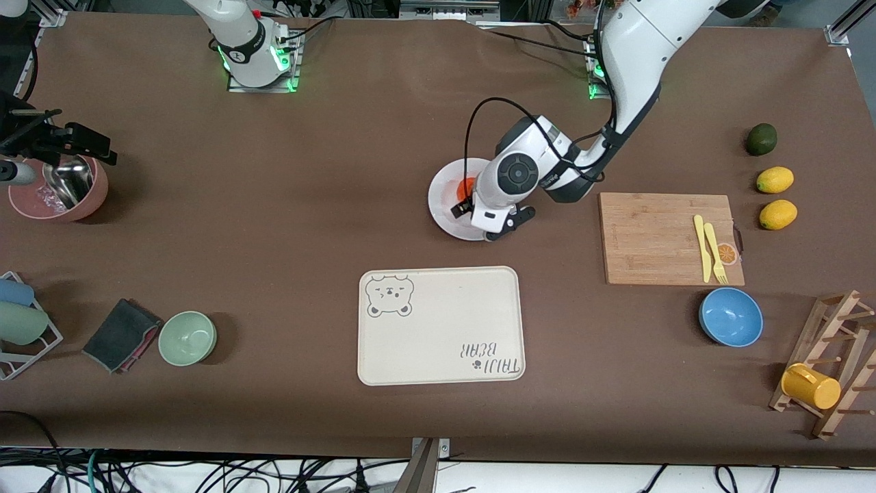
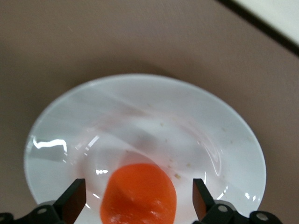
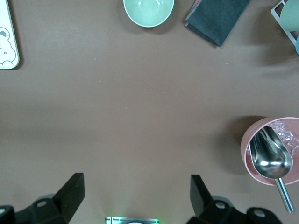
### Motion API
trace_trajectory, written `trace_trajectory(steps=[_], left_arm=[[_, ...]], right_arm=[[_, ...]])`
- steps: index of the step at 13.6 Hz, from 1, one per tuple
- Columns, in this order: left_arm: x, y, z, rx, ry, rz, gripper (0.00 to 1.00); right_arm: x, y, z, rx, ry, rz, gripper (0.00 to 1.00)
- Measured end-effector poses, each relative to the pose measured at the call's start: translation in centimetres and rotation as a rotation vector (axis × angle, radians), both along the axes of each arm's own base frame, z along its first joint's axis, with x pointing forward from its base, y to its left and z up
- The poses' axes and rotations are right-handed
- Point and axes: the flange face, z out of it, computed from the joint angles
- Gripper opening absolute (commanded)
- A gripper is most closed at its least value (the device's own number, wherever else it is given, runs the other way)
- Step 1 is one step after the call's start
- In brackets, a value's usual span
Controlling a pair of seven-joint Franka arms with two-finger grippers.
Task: Place orange and plate with both arms
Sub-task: 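Release the orange onto the plate and raise the left gripper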
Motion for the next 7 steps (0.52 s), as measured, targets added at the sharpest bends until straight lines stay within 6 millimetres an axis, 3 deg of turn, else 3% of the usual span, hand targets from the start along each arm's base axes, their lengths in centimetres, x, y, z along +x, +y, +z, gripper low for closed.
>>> trace_trajectory(steps=[4, 7], left_arm=[[5.0, 4.2, 4.6, 0.069, 0.054, 0.045, 1.00], [9.1, 9.7, 7.7, 0.054, 0.076, 0.033, 1.00]], right_arm=[[0.0, 0.3, 0.0, 0.001, 0.002, 0.005, 1.00], [-0.6, 2.9, -1.4, 0.008, 0.105, 0.057, 1.00]])
